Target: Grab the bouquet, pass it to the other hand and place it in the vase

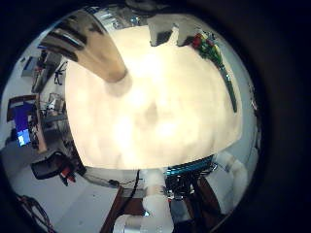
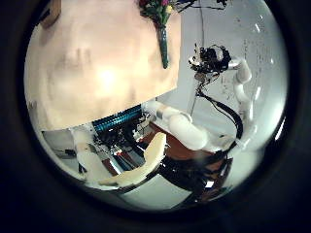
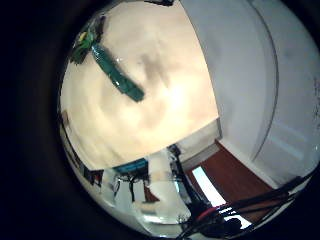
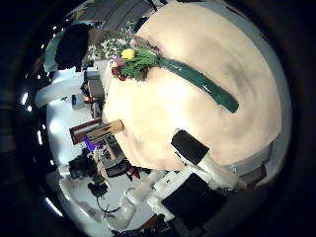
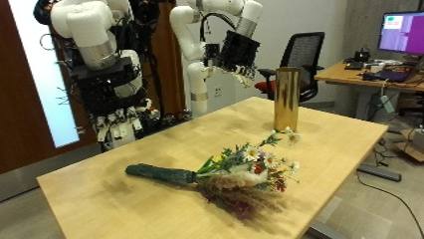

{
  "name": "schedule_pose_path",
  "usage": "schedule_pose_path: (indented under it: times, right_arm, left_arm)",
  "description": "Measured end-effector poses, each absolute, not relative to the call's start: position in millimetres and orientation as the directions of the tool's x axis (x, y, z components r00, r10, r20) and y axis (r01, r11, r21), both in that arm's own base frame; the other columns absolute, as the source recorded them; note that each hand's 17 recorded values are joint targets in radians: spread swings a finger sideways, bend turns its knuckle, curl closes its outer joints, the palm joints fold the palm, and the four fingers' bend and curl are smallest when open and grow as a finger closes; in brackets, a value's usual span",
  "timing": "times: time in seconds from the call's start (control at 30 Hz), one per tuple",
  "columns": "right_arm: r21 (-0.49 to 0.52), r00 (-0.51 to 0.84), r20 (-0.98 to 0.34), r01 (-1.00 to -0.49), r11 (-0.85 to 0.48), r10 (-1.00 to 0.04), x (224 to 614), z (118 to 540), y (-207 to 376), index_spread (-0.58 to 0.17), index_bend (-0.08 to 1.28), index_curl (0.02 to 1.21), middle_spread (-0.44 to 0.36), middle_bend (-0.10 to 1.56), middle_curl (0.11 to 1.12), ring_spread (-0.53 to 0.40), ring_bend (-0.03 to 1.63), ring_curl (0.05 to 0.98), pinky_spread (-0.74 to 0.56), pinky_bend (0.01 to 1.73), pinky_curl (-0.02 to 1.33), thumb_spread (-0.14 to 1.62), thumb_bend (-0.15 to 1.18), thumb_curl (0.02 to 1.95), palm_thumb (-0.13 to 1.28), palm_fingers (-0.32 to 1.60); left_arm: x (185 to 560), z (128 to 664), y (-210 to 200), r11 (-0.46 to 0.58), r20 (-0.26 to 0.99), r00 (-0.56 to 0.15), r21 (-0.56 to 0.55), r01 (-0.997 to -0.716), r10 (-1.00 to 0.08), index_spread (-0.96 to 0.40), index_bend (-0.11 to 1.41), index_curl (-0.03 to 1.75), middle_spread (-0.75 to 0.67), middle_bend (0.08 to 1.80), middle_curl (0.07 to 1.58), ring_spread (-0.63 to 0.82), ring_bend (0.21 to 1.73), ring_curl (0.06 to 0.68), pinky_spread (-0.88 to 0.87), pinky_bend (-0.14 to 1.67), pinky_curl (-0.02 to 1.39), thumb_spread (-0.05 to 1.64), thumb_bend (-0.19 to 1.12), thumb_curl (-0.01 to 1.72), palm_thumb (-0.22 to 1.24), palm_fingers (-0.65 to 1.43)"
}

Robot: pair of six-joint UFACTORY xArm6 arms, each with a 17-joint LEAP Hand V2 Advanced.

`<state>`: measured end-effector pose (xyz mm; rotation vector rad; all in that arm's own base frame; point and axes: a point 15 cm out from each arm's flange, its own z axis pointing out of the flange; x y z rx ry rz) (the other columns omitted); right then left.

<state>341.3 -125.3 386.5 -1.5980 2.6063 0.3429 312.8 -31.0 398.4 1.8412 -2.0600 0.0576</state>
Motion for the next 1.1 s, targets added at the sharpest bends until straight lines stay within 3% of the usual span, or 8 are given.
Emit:
schedule_pose_path:
  times: [0.83, 1.1]
  right_arm:
    - [0.177, -0.472, -0.182, -0.878, 0.444, -0.862, 345.8, 371.5, -134.5, -0.230, 0.15, 0.26, 0.099, 0.26, 0.35, 0.186, 0.49, 0.219, 0.35, 0.45, 0.27, 1.07, -0.02, 0.33, 0.57, 0.25]
    - [0.130, -0.508, -0.178, -0.861, 0.491, -0.843, 385.5, 327.6, -155.6, -0.206, 0.15, 0.26, 0.085, 0.29, 0.35, 0.147, 0.53, 0.219, 0.34, 0.46, 0.27, 1.07, -0.03, 0.33, 0.54, 0.29]
  left_arm:
    - [313.6, 400.2, -52.9, 0.229, 0.322, -0.157, 0.200, -0.953, -0.934, 0.32, 0.17, 0.33, 0.54, 0.19, 0.27, 0.66, 0.39, 0.221, 0.60, 0.28, 0.32, 0.82, -0.04, 0.32, 0.32, 0.01]
    - [316.5, 410.0, -62.2, 0.242, 0.321, -0.176, 0.180, -0.953, -0.931, 0.32, 0.17, 0.32, 0.52, 0.19, 0.28, 0.64, 0.39, 0.222, 0.58, 0.28, 0.32, 0.85, -0.03, 0.32, 0.33, 0.03]
